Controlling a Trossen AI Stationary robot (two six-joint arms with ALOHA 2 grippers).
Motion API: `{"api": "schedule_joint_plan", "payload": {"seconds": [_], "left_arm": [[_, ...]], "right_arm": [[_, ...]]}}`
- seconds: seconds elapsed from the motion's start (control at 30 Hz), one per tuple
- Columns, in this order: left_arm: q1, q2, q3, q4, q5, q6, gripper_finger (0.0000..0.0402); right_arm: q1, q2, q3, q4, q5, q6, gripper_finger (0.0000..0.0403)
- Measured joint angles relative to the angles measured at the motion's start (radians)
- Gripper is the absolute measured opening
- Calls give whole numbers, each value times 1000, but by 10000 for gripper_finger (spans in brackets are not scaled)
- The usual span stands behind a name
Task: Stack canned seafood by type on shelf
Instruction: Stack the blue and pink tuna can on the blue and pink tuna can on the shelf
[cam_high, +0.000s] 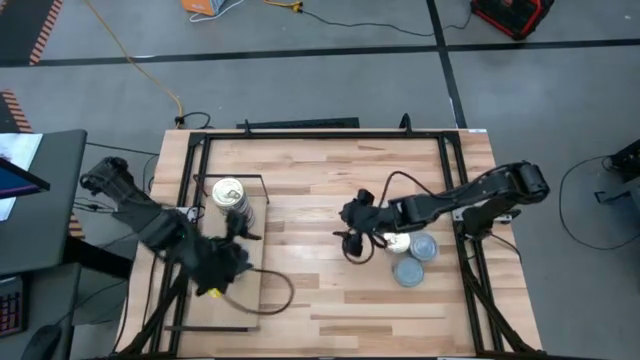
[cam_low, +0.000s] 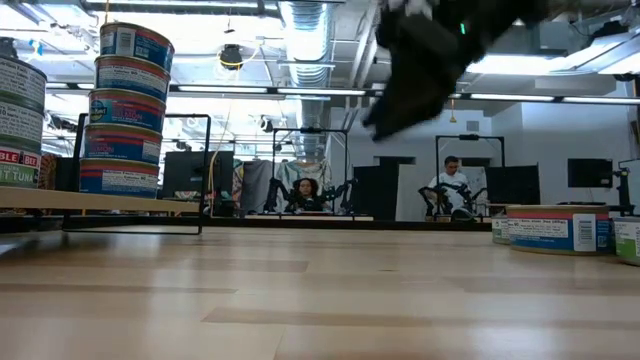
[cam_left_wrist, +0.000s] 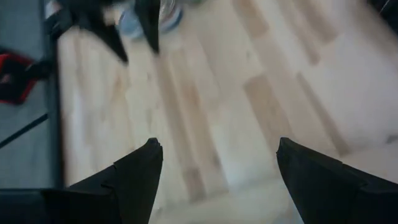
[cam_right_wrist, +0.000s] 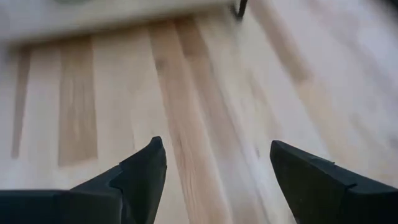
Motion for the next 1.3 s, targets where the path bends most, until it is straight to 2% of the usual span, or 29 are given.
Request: {"api": "schedule_joint_plan", "payload": {"seconds": [0.2,0.33,0.5,0.63,0.77,0.87,1.03,1.13,1.3], "left_arm": [[196,1,-61,316,276,205,304],[272,1,-145,528,354,268,304],[328,1,-260,746,340,254,304],[337,1,-317,848,302,225,304],[337,1,-363,951,226,182,304],[337,1,-373,992,219,139,304],[335,1,-373,1011,215,52,304],[335,1,-373,1010,212,20,304],[335,1,-373,1011,146,4,304]], "right_arm": [[-119,-43,-133,-68,-229,-9,311],[-186,-107,-138,-288,-275,4,304],[-240,-178,-101,-595,-259,86,280],[-274,-170,-92,-757,-192,104,271],[-330,-128,-92,-841,-179,67,269],[-381,-113,-92,-873,-179,-17,269],[-457,-110,-92,-921,-242,-143,269],[-417,-117,-92,-948,-245,-154,269],[-250,-117,-92,-943,-237,-171,269]]}}
